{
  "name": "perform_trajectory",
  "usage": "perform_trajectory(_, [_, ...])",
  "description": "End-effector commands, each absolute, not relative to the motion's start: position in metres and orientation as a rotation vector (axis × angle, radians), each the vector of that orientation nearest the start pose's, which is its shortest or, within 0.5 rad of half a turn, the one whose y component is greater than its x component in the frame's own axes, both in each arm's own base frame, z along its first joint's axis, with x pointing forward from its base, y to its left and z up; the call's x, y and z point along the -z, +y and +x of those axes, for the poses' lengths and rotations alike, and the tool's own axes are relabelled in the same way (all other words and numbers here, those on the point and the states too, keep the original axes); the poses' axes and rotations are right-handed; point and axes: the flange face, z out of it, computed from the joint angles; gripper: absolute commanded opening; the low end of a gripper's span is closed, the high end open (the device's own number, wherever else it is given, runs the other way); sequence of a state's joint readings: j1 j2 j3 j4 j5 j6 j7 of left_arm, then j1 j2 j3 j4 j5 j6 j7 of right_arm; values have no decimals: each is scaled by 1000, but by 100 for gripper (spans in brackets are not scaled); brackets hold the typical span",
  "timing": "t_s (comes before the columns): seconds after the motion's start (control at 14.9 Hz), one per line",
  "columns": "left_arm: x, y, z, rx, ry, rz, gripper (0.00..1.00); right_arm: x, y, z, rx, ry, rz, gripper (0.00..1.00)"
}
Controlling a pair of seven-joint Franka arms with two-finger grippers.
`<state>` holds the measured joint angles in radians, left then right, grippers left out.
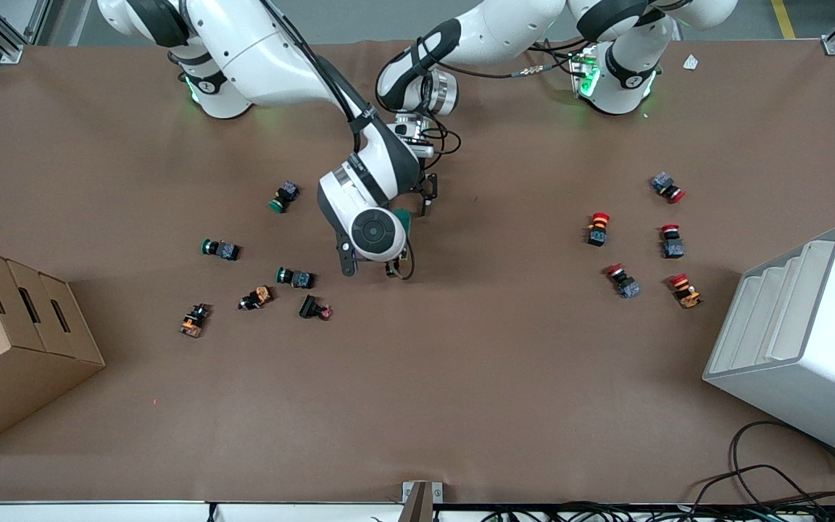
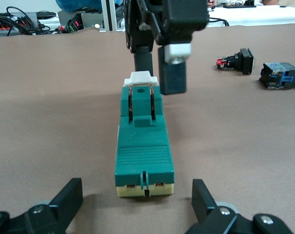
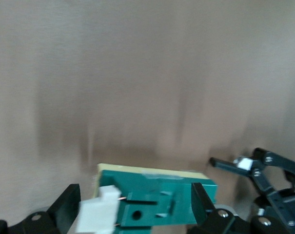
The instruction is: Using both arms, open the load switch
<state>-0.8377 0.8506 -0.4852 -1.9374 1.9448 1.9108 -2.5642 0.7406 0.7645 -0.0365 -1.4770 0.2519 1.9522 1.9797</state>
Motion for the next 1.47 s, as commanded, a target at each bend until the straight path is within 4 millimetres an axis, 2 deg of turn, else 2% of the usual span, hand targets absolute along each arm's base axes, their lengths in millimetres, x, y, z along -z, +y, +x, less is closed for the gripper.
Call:
perform_trajectory(0.0, [-34,-536,190,1530,237,-2782,98,-212,461,503,-481,2198,-2590,100])
perform_trajectory(0.2, [-34,-536,190,1530,239,-2782,98,-232,465,501,-534,2201,-2653,100])
perform_trajectory(0.47, [-36,-538,192,1534,238,-2781,98,-243,474,488,-585,2174,-2700,100])
perform_trajectory(0.74, [-36,-538,192,1534,240,-2780,98,-244,483,478,-670,2163,-2691,100])
perform_trajectory(1.14, [-36,-539,192,1535,240,-2779,98,-236,481,470,-698,2165,-2731,100])
perform_trajectory(1.41, [-36,-539,192,1535,240,-2779,98,-229,487,462,-692,2152,-2753,100])
